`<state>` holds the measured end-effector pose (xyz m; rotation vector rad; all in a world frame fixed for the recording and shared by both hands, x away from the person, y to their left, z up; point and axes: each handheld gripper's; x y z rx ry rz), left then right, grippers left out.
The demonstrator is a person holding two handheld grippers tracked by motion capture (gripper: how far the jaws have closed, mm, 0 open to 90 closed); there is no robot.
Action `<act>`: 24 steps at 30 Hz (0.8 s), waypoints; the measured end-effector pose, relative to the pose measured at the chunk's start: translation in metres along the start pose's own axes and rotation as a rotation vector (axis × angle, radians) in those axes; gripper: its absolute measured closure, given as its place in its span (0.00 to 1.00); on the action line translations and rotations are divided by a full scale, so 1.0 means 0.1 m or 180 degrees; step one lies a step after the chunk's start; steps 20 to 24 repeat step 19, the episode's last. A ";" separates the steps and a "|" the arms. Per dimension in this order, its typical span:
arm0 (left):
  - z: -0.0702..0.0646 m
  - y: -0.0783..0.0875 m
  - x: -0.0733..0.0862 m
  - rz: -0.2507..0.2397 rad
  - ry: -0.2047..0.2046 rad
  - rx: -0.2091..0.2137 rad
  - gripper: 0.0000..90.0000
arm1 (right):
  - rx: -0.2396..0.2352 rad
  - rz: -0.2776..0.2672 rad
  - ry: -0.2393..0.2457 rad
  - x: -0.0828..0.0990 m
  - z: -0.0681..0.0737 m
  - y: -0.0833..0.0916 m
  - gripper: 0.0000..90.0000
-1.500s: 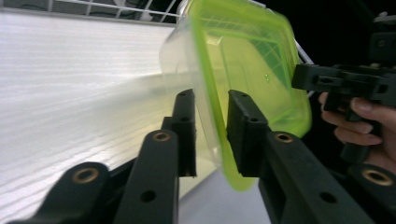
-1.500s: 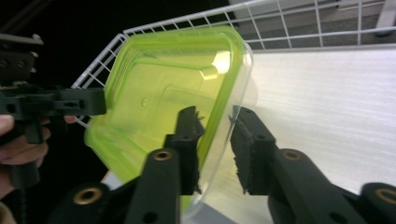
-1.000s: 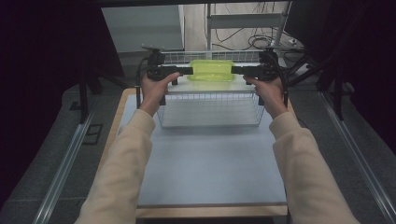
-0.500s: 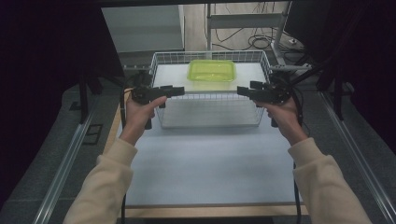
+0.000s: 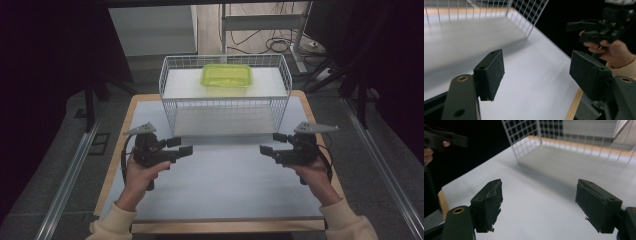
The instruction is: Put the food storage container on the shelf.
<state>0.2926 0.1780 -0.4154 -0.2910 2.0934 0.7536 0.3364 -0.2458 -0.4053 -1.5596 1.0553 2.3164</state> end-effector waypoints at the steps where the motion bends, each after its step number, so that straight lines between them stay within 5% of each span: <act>1: 0.00 0.00 0.00 0.0000 0.0000 0.0000 0.31 | 0.0000 0.0000 0.0000 0.00 0.00 0.00 0.24; 4: 0.04 -0.08 0.30 0.0120 0.0035 -0.0048 0.31 | -0.0027 0.0094 0.0004 0.35 0.02 -0.01 0.24; 9: 0.08 -0.14 0.46 0.0194 0.0068 -0.0110 0.32 | 0.0007 0.0231 0.0014 0.61 0.00 -0.07 0.24; 24: 0.07 -0.17 0.49 0.0203 0.0025 -0.0143 0.31 | 0.0033 0.0169 0.0094 0.63 0.03 -0.06 0.23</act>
Point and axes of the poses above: each handheld gripper's, and its own axes: y roughly backward along the jaws, x roughly out of its underside, z roughly to its left, and after that the axes turned 2 degrees about z, right-handed
